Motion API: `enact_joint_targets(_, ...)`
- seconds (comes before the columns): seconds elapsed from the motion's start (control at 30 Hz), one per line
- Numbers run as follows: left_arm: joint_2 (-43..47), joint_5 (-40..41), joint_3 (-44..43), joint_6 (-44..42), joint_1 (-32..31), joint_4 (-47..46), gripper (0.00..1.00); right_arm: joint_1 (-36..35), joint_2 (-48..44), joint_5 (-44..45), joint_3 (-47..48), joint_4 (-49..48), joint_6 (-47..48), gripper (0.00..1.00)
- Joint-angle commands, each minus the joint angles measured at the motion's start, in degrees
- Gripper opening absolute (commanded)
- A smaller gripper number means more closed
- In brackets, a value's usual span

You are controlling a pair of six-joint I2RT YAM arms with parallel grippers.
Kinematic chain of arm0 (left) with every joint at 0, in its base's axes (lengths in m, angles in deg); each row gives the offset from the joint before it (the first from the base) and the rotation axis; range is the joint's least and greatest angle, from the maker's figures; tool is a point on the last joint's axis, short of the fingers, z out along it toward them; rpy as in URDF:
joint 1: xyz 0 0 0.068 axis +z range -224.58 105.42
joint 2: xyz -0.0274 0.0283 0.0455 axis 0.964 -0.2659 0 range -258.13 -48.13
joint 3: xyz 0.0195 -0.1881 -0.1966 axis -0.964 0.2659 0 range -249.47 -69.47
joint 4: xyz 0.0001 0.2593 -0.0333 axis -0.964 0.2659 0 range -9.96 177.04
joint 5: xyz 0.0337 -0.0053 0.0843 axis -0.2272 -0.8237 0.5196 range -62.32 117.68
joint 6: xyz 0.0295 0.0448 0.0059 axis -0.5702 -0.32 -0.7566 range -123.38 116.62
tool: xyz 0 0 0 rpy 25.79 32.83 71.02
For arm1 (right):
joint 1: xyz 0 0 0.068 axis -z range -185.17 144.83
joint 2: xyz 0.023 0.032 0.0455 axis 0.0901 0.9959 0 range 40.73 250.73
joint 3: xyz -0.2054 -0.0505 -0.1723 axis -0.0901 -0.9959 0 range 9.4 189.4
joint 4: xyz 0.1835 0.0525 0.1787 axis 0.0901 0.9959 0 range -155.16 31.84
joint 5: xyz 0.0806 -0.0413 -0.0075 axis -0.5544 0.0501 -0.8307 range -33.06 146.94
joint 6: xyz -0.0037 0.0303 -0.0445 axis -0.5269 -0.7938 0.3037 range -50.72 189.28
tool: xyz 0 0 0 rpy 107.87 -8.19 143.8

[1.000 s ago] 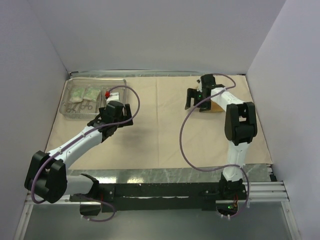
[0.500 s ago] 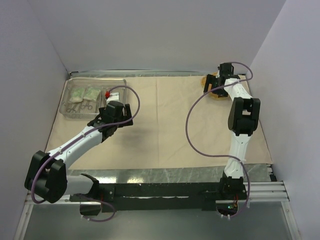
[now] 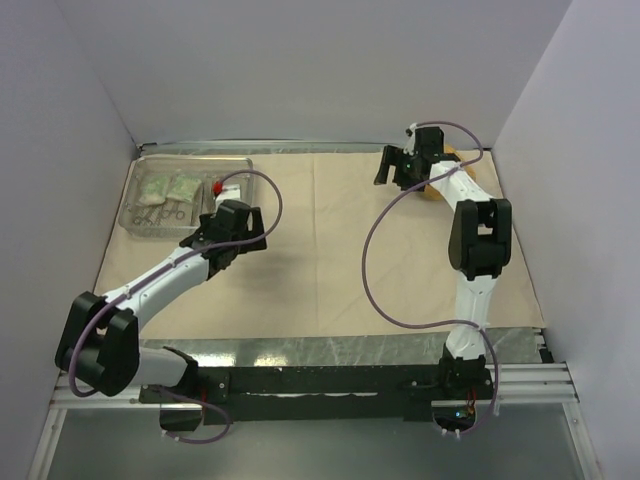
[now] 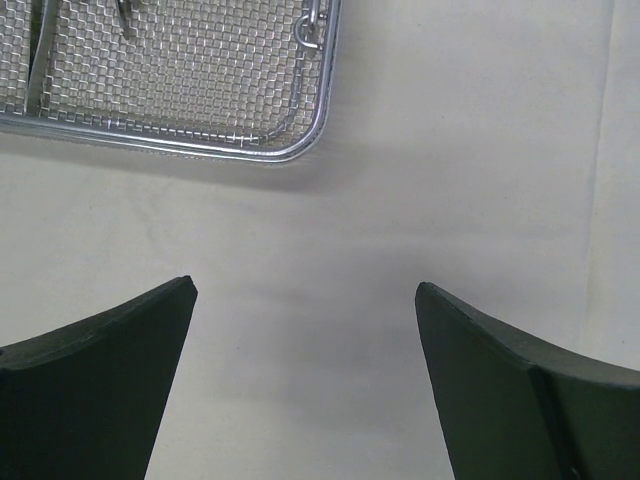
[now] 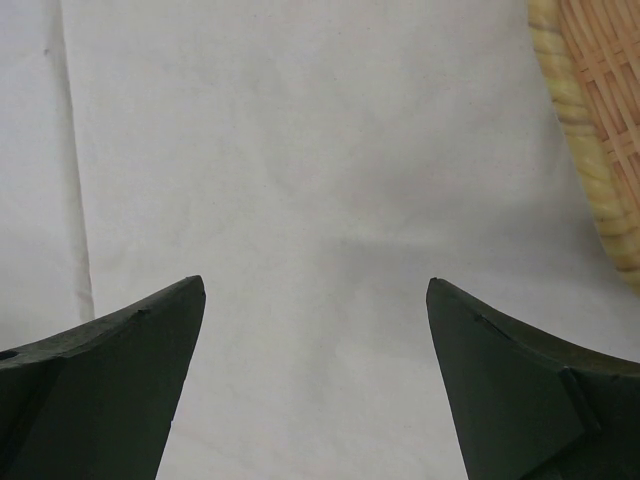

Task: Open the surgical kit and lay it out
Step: Move the container from the surgical kit, then pick up the medical item from the container.

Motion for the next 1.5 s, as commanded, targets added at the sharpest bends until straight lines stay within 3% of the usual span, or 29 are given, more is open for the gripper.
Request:
enact_joint_targets(0.0,-0.1,2.2,-3.7,0.4,0.0,0.5,0.99,1.5,3.6,0.9,3.6,-1.2,0.0,1.0)
enact_joint_targets(0.37,-0.1,-3.1,-6.5,3.9,8.8,2.8,1.0,8.3,6.5,6.1,8.2,0.1,-8.0,1.0)
enact_joint_targets(0.7,-4.4,-6.6,-14.8,4.2,21.5,5.1,0.99,9.7,-3.2,4.7,2.6,-2.0,-9.6,1.0)
enact_joint_targets(0.93,-20.0,-11.7,-31.3,2.7,26.1,10.7,0.95,4.3,-18.2,4.6,-14.2,-8.6,-17.5,1.0)
enact_joint_targets(1.07,-28.8,-12.3,-41.1,2.0,26.2,13.8,0.91,-3.6,-24.9,6.0,-22.0,-9.7,-16.6,1.0)
enact_joint_targets(1.17,-35.7,-13.8,-50.4,1.8,26.1,15.6,0.88,-7.1,-27.6,6.4,-26.4,-9.5,-15.3,1.0)
enact_joint_targets(1.43,-47.5,-18.9,-60.5,-0.9,26.2,18.2,0.77,-11.4,-30.6,4.7,-34.6,-10.7,-15.3,1.0)
enact_joint_targets(1.47,-48.1,-19.6,-61.4,-1.1,26.2,18.3,0.71,-11.4,-30.9,4.6,-35.0,-11.0,-15.2,1.0)
